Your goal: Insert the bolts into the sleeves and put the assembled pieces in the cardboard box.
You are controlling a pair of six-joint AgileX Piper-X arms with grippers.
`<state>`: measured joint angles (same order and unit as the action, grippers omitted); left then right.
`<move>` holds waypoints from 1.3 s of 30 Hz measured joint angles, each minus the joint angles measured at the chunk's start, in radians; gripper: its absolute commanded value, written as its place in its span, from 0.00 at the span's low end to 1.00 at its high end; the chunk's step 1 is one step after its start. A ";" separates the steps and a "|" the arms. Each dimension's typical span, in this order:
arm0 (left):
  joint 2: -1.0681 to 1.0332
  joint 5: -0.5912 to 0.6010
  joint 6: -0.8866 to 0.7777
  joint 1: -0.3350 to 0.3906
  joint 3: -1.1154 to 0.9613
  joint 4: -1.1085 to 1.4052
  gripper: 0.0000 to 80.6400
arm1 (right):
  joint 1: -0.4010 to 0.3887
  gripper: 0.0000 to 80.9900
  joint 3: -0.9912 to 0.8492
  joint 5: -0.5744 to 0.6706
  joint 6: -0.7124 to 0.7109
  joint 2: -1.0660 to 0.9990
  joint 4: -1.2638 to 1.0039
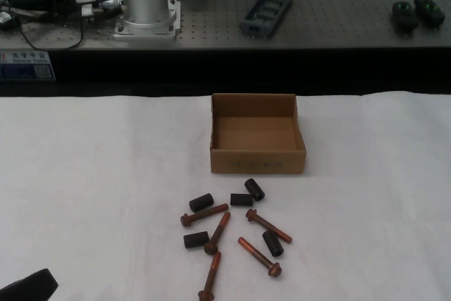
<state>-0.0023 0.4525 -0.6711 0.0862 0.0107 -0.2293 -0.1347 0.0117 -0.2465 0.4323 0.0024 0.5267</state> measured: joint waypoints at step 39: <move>-0.676 -0.097 0.375 0.000 -0.672 -0.359 0.47 | -0.237 0.29 -0.826 0.665 -0.375 -1.267 0.275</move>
<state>-0.6786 0.3552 -0.2957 0.0862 -0.6614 -0.5880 -0.3718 -0.8139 0.4188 0.0571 -1.2648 0.8014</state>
